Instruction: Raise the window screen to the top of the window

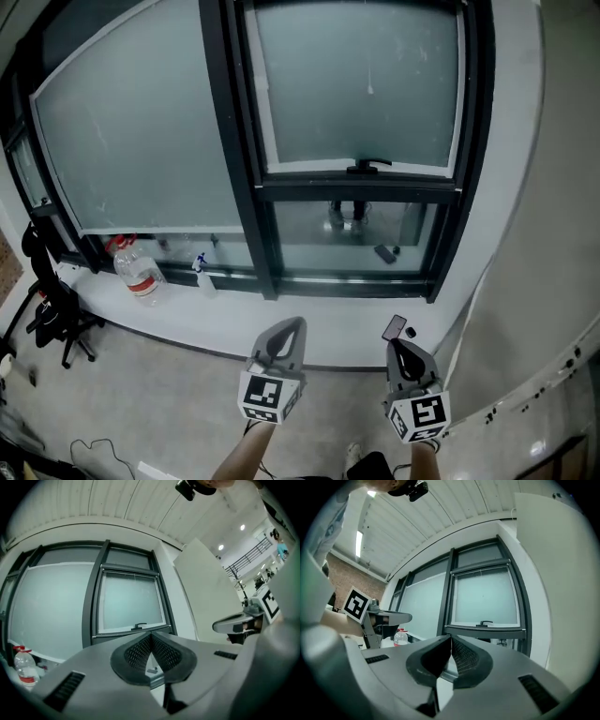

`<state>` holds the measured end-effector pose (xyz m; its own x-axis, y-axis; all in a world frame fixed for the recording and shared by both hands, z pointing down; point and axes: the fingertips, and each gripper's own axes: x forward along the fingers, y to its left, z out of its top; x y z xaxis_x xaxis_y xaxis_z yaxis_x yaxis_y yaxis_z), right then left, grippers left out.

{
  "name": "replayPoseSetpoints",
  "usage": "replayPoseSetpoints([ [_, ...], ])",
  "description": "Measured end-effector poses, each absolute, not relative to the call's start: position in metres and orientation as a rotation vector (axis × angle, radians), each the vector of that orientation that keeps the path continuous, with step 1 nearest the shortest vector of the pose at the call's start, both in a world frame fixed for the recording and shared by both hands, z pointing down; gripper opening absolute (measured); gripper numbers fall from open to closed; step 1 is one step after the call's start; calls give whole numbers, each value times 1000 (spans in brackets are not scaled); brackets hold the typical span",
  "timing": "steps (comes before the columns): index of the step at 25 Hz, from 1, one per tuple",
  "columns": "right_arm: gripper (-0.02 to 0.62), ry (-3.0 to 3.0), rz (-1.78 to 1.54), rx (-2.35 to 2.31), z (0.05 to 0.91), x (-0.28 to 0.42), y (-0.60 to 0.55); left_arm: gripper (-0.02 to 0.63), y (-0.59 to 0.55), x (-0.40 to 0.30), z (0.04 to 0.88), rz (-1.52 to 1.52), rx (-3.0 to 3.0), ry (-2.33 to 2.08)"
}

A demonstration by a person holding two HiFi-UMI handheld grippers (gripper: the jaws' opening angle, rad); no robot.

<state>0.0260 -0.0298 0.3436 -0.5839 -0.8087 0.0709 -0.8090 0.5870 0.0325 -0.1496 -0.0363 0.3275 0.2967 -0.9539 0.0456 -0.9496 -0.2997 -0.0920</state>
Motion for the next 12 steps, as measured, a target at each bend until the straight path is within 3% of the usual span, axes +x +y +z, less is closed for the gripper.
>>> replayPoseSetpoints([
  [12,10,-2863,-109,1190,292,-2,110,4,121,-177,296,-102,-2339,2013],
])
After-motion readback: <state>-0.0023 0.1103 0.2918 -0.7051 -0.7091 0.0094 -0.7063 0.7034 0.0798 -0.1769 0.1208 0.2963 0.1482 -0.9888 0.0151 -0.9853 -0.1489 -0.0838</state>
